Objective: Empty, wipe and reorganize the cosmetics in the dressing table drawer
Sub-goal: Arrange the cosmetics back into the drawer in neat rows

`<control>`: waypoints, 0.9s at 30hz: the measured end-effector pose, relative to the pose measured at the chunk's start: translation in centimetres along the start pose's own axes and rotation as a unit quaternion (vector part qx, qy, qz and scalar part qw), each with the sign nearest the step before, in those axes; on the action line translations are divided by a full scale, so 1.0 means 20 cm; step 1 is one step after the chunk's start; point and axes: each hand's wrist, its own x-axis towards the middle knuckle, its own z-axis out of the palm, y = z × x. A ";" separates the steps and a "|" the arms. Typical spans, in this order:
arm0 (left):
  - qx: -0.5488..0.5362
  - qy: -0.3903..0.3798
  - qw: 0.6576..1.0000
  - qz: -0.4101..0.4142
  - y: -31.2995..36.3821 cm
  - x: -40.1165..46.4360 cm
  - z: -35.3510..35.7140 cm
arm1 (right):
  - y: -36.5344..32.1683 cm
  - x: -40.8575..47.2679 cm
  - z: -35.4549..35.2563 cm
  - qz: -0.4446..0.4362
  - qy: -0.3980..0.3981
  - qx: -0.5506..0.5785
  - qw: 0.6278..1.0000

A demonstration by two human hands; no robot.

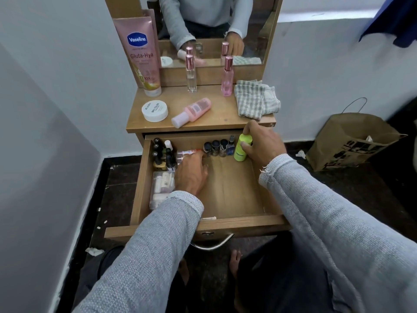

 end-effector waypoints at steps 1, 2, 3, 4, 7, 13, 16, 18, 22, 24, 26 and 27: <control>-0.001 -0.002 1.000 0.002 0.00 0.00 0.00 | 0.00 0.01 0.01 0.000 -0.002 -0.001 1.000; -0.005 -0.002 1.000 0.007 0.00 0.00 0.01 | 0.01 0.01 0.02 -0.001 -0.002 -0.002 1.000; -0.010 -0.001 1.000 0.012 0.00 0.00 0.01 | 0.01 0.01 0.03 -0.003 0.000 -0.001 1.000; -0.017 0.003 1.000 0.017 0.00 0.00 0.01 | 0.01 0.01 0.03 -0.004 0.005 0.002 1.000; -0.031 0.016 0.999 0.027 0.01 0.00 0.01 | 0.01 0.01 0.05 -0.006 0.015 0.009 1.000; -0.030 0.016 0.999 0.038 0.01 0.00 0.02 | 0.03 -0.01 0.09 0.003 0.017 0.001 1.000; -0.029 0.013 0.999 0.040 0.00 0.01 0.02 | 0.02 -0.01 0.09 -0.002 0.029 -0.004 1.000; -0.029 0.012 0.999 0.042 0.00 0.01 0.03 | 0.03 -0.01 0.10 -0.006 0.038 -0.006 0.999; -0.021 0.016 0.999 0.042 0.00 0.01 0.03 | 0.04 -0.02 0.12 -0.022 0.057 -0.014 0.998; -0.020 0.017 0.999 0.040 0.00 0.01 0.03 | 0.04 -0.03 0.14 -0.025 0.068 -0.009 0.997; -0.022 0.017 0.999 0.040 0.01 0.00 0.02 | 0.05 -0.04 0.15 -0.022 0.073 0.001 0.997; -0.022 0.016 0.999 0.040 0.01 0.00 0.02 | 0.05 -0.05 0.16 -0.018 0.077 0.005 0.997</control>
